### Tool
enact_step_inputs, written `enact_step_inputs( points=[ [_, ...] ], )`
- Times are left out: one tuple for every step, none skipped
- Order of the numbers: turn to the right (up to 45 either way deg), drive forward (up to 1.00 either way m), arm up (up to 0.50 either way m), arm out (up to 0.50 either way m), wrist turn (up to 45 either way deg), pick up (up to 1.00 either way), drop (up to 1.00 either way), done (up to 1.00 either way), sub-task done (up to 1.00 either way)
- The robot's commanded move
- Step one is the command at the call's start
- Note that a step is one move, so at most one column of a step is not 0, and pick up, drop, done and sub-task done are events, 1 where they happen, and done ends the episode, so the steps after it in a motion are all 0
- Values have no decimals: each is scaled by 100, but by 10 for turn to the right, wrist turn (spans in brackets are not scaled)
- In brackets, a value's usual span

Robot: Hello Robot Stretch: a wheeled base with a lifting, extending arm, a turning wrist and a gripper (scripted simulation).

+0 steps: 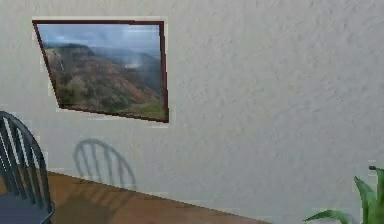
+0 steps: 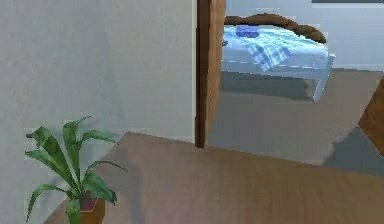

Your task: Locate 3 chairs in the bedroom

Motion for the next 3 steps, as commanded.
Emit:
enact_step_inputs(
  points=[
    [270,0,0,0,0,0,0,0,0],
    [0,5,0,0,0,0,0,0,0],
    [-300,0,0,0,0,0,0,0,0]
  ],
)
